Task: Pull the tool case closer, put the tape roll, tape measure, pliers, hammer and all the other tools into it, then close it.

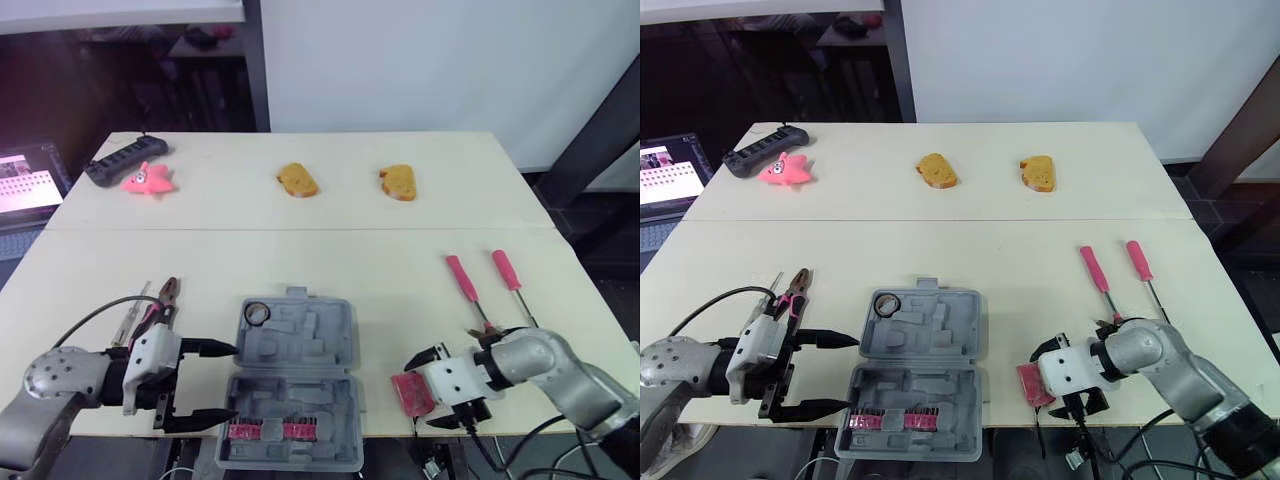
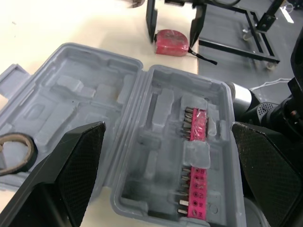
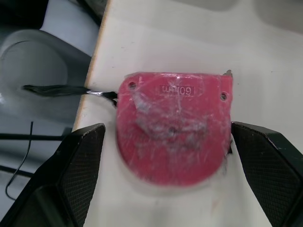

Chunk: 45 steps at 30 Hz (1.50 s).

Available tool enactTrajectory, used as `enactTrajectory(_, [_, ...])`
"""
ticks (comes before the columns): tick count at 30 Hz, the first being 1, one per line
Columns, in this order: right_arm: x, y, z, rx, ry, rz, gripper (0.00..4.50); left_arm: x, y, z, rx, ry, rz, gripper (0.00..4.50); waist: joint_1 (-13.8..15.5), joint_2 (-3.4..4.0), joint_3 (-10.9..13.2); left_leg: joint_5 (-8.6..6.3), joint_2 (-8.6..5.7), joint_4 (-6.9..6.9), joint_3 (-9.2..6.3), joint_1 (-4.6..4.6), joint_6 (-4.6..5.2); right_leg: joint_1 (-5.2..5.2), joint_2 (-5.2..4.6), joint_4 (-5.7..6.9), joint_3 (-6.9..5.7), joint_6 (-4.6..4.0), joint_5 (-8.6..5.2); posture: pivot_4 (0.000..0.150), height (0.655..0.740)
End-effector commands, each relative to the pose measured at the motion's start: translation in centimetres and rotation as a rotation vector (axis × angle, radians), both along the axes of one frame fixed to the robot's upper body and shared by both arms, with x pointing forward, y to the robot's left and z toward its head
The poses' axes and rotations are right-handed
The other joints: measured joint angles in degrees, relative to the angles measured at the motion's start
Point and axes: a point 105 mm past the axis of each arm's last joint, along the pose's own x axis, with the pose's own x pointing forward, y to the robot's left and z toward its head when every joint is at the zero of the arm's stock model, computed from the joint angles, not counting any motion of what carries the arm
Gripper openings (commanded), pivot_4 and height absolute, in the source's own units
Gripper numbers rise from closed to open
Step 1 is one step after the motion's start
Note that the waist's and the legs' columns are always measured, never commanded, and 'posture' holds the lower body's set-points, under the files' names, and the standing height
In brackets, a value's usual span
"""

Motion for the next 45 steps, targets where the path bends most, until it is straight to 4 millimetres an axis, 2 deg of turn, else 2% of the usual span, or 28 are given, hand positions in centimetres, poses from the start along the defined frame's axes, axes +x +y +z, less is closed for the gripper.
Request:
enactTrajectory(1, [0.1, 0.5, 0.0, 0.024, 0.016, -0.012, 4.22, 0.1, 0.0, 1.1, 0.010, -0.049, -0.012, 4.50, 0.0, -0.01, 0.0, 0.00, 0.00, 0.00, 0.00, 0.01, 0.00, 0.00, 0.01, 0.01, 0.00, 0.00, 0.00, 0.150, 0.7400])
enactTrajectory(5, [-0.3, 0.4, -0.1, 0.019, 0.029, -0.003, 2.86, 0.2, 0.3, 1.1, 0.016, -0.049, -0.009, 4.50, 0.0, -0.01, 0.0, 0.00, 0.00, 0.02, 0.00, 0.01, 0.00, 0.01, 0.00, 0.01, 0.01, 0.00, 0.00, 0.150, 0.7400])
enactTrajectory(10, [-0.2, 0.5, 0.7, 0.042, 0.019, -0.014, 2.86, 0.5, 0.6, 0.8, 0.016, -0.049, -0.005, 4.50, 0.0, 0.00, 0.0, 0.00, 0.00, 0.02, 0.00, 0.01, 0.00, 0.01, 0.00, 0.01, 0.00, 0.00, 0.00, 0.150, 0.7400])
enactTrajectory(13, [0.4, 1.9, 3.3, 0.130, 0.015, -0.043, 2.86, 0.9, 1.0, 0.6, 0.014, -0.052, 0.021, 4.50, 0.0, 0.03, 0.0, 0.00, 0.00, 0.03, 0.00, 0.00, 0.00, 0.01, 0.00, 0.02, 0.00, 0.00, 0.00, 0.150, 0.7400])
enactTrajectory(15, [2.0, 4.1, 6.9, 0.229, -0.013, -0.105, 2.86, 1.6, 1.7, 0.4, 0.025, -0.065, 0.060, 4.50, -0.3, 0.14, 0.1, 0.00, 0.00, 0.04, 0.00, 0.01, 0.00, 0.01, 0.00, 0.03, 0.01, 0.01, 0.01, 0.150, 0.7400])
enactTrajectory(17, [3.4, 6.1, 9.3, 0.287, -0.039, -0.165, 2.86, 2.1, 2.0, 0.3, 0.031, -0.078, 0.080, 4.50, -0.9, 0.20, 0.1, 0.00, 0.01, 0.04, 0.00, 0.06, 0.00, -0.01, 0.03, 0.08, 0.01, -0.03, 0.10, 0.150, 0.7400])
enactTrajectory(21, [5.5, 9.7, 11.1, 0.305, -0.091, -0.242, 2.86, 2.8, 2.1, 0.3, 0.034, -0.095, 0.087, 4.50, -0.7, 0.21, 0.1, 0.00, 0.01, 0.00, -0.11, 0.01, 0.00, -0.05, 0.06, 0.11, -0.04, 0.00, 0.09, 0.150, 0.7400])
enactTrajectory(25, [7.4, 12.6, 11.3, 0.203, -0.118, -0.300, 2.86, 3.6, 2.3, 0.7, 0.042, -0.121, 0.098, 4.50, 0.0, 0.28, 0.1, 0.00, -0.01, 0.00, -0.09, -0.19, 0.00, -0.21, 0.01, 0.08, -0.05, 0.13, 0.16, 0.150, 0.7400])
enactTrajectory(27, [7.2, 13.5, 11.1, 0.107, -0.120, -0.242, 2.86, 3.9, 2.4, 0.9, 0.044, -0.129, 0.098, 4.50, 0.0, 0.34, 0.2, 0.01, 0.00, 0.03, -0.10, -0.40, -0.01, -0.42, 0.02, 0.14, -0.06, 0.13, 0.17, 0.150, 0.7400])
enactTrajectory(33, [7.7, 13.8, 9.0, -0.119, -0.110, -0.228, 2.86, 4.2, 2.0, 1.1, 0.044, -0.137, 0.095, 4.50, 0.0, 0.34, 0.2, 0.03, -0.01, 0.18, -0.12, -0.96, -0.04, -1.06, 0.01, 0.38, -0.09, 0.20, 0.23, 0.150, 0.7400])
enactTrajectory(39, [7.8, 14.1, 7.7, -0.175, -0.103, -0.225, 2.86, 4.3, 1.6, 1.1, 0.042, -0.141, 0.098, 4.50, -0.5, 0.34, 0.2, 0.03, 0.00, 0.17, -0.12, -0.96, -0.03, -1.26, 0.02, 0.73, -0.09, 0.22, 0.23, 0.150, 0.7400])
enactTrajectory(45, [8.4, 14.8, 7.0, -0.157, -0.106, -0.270, 2.86, 4.1, 1.3, 1.3, 0.033, -0.140, 0.102, 4.50, -1.5, 0.34, 0.2, 0.04, 0.00, 0.24, -0.14, -0.94, -0.04, -1.26, 0.03, 0.85, -0.09, 0.22, 0.24, 0.150, 0.7400])
